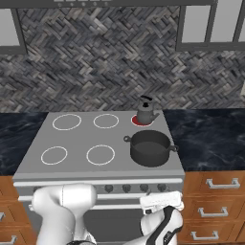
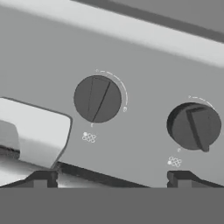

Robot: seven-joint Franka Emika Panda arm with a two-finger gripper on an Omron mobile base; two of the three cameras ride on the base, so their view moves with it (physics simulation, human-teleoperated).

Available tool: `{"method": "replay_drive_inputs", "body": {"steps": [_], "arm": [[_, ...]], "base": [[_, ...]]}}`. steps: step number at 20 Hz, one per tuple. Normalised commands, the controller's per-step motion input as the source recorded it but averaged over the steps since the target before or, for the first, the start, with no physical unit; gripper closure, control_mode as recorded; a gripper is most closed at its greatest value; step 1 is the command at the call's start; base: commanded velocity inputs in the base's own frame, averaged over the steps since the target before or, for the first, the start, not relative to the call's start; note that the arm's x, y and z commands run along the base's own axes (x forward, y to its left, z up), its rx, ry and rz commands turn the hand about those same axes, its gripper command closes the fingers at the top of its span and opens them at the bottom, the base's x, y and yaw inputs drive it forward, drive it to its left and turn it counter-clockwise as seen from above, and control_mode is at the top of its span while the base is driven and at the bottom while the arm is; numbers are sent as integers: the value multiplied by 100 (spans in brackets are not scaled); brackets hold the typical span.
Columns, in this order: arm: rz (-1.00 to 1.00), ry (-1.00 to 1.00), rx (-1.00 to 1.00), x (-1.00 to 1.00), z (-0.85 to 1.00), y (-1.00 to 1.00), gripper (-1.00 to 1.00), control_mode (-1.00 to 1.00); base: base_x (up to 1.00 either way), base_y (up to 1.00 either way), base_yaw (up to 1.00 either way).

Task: Pick the kettle from the cabinet and place it on a stove burner. Then pick the pot from the counter and place it on another stove burner. Finally, turn both burners on.

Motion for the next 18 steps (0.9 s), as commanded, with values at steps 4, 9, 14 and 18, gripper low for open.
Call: {"method": "replay_drive_inputs", "body": {"steps": [4, 9, 14, 18], "arm": [[6, 0, 9, 15, -27, -13, -100, -100], [5, 0, 11, 6, -17, -28, -100, -100], [3, -2, 6, 17, -6, -17, -100, -100], [3, -1, 3, 20, -8, -10, -100, -100]], "base": [[0, 0, 0], [0, 0, 0], [0, 0, 0], [0, 0, 0]]}}
